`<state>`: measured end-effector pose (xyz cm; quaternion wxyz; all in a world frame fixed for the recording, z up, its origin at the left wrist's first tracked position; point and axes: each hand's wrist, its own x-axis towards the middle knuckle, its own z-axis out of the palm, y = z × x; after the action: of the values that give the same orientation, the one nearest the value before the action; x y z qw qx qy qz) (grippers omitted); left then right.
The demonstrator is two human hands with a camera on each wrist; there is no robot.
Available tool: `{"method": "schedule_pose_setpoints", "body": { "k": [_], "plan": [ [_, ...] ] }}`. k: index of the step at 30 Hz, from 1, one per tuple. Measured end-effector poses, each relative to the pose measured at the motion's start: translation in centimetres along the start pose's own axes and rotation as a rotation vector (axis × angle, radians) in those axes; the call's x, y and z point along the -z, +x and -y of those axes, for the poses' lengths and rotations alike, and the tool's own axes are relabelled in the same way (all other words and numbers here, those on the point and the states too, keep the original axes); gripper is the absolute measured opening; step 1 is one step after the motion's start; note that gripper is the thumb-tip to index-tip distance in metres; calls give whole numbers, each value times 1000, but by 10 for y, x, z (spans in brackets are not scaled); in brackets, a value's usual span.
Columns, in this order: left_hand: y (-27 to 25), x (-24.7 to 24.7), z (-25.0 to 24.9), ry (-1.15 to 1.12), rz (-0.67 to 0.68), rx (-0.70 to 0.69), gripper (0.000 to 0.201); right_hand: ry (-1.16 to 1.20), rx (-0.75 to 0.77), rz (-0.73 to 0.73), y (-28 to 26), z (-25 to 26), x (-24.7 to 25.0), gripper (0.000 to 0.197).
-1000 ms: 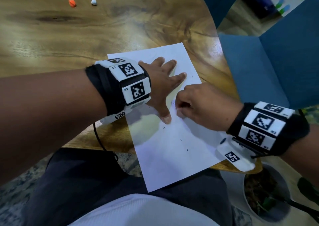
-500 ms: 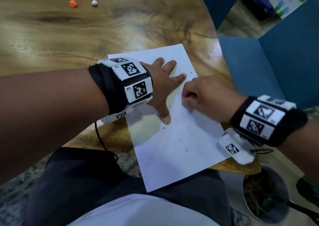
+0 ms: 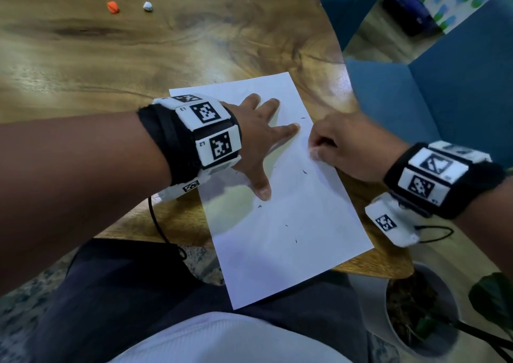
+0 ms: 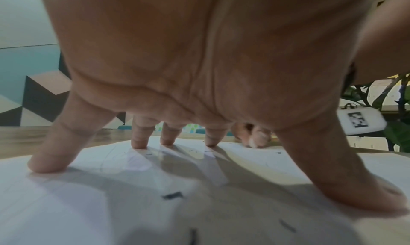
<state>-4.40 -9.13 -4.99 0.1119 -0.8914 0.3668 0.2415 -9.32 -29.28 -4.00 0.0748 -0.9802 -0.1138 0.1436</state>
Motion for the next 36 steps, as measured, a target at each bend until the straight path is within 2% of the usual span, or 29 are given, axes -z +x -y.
{"method": "schedule_pose_setpoints", "body": {
  "k": [3,6,8,10,13,15,17,19,20,24,29,36],
  "plan": [
    [0,1,0,1,14,2,138,-1,108,90,-27,9,-8,8],
    [1,-2,1,-1,8,3,139,11,152,177,-33,12,-8,9],
    [2,-5,4,-16,0,3,140,23,125,119,-21,12,-7,7],
    [2,-9,7,-41,-10,-2,142,59,47,26,1,10,-3,6],
    [0,-12,11,-71,-22,-16,141,101,-50,-37,31,6,6,8],
    [-1,-10,14,-92,-48,-36,131,100,-66,-42,39,5,9,9],
    [-1,-4,19,-108,-92,-46,113,110,-67,-33,39,4,8,7],
    [0,2,26,-107,-141,-23,96,97,-58,-25,34,4,7,6],
    [1,3,31,-93,-160,2,94,89,-49,-13,31,3,7,6],
    [3,-5,43,-28,-138,58,121,68,8,80,18,10,4,3],
    [-4,-13,37,-34,-110,56,129,12,76,95,17,37,-2,4],
    [0,-11,37,-36,-129,5,126,46,-141,-81,83,25,19,9]
  ]
}}
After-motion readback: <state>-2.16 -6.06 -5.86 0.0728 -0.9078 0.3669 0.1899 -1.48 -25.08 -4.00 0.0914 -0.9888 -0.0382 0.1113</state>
